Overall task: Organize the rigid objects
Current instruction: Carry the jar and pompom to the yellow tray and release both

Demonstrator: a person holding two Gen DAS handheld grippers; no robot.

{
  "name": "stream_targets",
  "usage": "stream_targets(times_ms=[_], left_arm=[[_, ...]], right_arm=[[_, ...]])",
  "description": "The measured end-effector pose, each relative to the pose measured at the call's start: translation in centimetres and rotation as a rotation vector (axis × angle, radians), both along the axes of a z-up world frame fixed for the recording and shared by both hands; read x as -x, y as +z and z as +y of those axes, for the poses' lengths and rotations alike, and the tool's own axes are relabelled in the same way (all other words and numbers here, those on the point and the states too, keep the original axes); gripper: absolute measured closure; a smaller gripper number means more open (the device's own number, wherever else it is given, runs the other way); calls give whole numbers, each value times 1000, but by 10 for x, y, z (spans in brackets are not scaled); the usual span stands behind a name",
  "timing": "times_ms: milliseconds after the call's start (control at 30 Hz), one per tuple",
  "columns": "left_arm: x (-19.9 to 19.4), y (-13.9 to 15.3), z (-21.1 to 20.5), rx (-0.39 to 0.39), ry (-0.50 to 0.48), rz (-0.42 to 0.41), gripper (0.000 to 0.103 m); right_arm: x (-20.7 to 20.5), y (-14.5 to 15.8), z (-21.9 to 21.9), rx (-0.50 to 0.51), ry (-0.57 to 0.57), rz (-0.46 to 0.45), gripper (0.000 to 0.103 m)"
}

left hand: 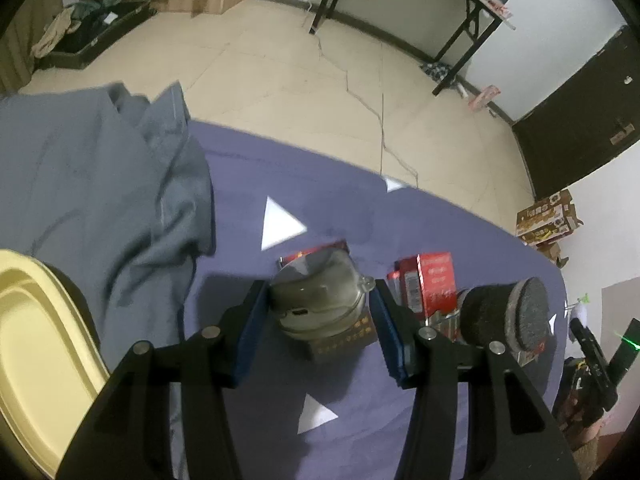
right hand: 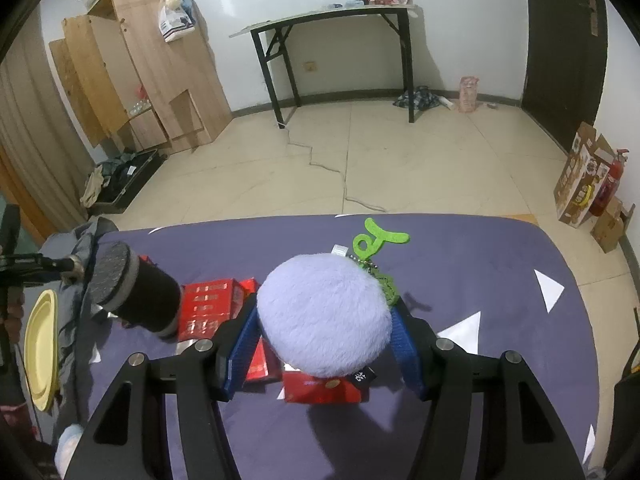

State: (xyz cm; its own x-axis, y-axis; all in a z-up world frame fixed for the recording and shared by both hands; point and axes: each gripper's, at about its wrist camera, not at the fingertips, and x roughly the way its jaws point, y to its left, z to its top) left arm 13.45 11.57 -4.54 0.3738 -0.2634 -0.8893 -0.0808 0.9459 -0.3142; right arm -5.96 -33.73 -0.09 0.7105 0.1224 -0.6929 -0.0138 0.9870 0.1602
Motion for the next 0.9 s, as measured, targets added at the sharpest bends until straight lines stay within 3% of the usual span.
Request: stream_targets(times_ms=[233,333,433,533,567,667,767,900], left_arm=[[10,-1,-8,14,-27,5,50],[10,1,-11,42,-23,7,50],[17,23,7,99,3,-30,50],[28,58,51,133,64,-103,50],[34,67,68,135,84,-126,50],[58,80,124,80,138,-156,50],[87,70,181,-28,205,-130,50],[115,29,232,-124,258,-46,50]], right_arm=[[15,-5,-5,-78,-9,6,43],[18,5,4,-62,32,-15,44],[22,23,26,-59,116,-48,44],[29,46,91,-13,305,-87,44],[32,51,131,13,406,-95,44],[38,46,221,44,621,-74,44],[45,26,312,18,792,-26,44],[59,-19,419,60,958,54,44]])
